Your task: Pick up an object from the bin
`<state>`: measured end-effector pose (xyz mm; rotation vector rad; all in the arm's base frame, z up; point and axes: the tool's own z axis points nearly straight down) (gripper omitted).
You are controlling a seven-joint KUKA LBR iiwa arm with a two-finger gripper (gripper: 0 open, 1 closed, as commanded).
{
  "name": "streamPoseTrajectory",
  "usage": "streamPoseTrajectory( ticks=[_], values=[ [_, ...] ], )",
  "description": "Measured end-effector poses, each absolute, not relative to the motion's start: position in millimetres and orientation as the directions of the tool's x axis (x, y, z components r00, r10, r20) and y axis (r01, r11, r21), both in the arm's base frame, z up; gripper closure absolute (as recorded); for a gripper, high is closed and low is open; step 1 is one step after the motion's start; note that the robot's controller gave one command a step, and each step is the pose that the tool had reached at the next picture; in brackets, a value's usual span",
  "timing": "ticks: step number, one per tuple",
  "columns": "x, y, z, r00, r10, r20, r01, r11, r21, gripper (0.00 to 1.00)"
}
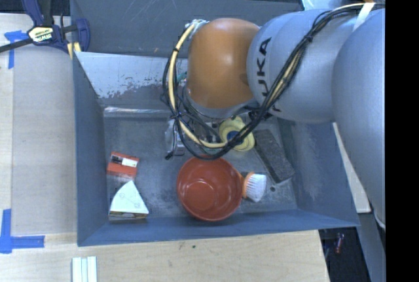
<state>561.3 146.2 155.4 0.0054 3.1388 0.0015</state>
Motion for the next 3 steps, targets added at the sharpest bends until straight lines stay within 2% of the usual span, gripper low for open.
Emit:
streamPoseTrajectory(
  ticks=[1,2,3],
  values=[
    [551.3,130,111,-1.000,-0.007,-0.005,-0.007,1.000,0.002,1.00],
    [572.4,123,204,-0.985,0.170,-0.008,0.170,0.985,0.004,1.00],
    [515.3,133,108,-0.993,-0.120,-0.009,-0.121,0.993,0.002,0.00]
  ],
)
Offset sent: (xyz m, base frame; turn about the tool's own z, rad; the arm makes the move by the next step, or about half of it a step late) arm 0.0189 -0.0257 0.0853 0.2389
